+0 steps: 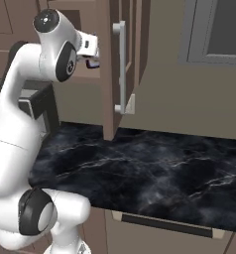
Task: Move the shaker and condiment bottle from the cabinet to the dining counter.
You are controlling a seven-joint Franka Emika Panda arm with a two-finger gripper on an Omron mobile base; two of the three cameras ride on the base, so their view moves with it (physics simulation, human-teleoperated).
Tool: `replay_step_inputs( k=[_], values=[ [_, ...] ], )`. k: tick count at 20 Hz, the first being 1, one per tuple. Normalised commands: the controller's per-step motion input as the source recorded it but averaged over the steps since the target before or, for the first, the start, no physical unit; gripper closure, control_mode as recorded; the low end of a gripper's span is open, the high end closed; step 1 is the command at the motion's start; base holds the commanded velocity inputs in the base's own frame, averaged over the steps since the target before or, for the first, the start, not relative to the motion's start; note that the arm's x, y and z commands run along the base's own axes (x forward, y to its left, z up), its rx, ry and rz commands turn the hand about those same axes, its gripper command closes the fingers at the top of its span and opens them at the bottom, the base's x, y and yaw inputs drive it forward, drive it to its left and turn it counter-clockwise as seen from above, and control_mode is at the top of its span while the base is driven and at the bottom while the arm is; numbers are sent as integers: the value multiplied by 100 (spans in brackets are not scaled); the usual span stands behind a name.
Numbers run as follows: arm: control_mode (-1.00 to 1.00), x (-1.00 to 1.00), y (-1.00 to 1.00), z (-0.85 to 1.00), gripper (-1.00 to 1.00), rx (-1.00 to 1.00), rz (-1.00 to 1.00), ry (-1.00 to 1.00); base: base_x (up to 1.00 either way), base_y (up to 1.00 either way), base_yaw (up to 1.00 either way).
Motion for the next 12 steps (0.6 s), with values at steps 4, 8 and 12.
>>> replay_step_inputs(
  k=[4,8,12],
  values=[
    [-100,49,-1,-12,-100,-1,12,1,0,0,0],
    [-100,50,0,0,-100,0,2,4,0,0,0],
    [-100,37,-2,-3,-100,-1,0,7,0,0,0]
  ],
)
